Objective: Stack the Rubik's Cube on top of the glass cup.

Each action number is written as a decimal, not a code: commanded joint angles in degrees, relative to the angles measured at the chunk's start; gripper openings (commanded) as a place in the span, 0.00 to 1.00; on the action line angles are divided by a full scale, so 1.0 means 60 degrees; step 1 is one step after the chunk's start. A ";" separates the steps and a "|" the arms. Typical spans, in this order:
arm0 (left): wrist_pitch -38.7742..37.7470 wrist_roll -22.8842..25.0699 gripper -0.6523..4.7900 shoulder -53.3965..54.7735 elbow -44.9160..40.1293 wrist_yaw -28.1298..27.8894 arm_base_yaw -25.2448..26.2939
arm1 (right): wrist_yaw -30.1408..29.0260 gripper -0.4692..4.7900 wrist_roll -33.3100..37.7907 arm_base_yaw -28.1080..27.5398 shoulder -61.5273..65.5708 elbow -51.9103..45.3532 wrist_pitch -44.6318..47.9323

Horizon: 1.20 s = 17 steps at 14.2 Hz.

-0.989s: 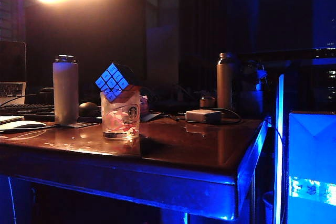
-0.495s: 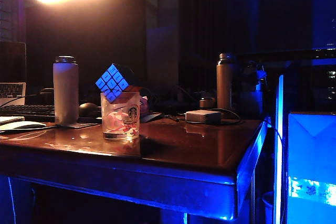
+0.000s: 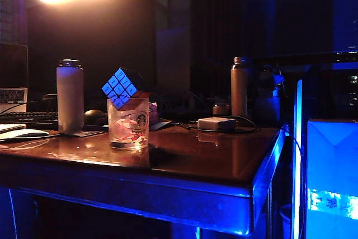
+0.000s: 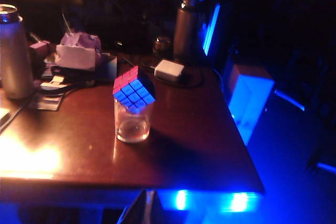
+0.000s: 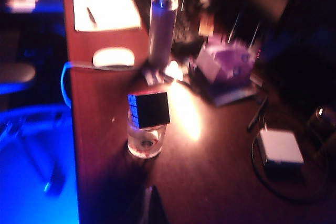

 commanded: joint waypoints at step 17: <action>0.5133 -0.0200 0.11 -0.0040 -0.6178 -0.1523 0.0000 | 0.1730 0.08 0.2022 -0.0007 -0.3712 -1.0214 0.5996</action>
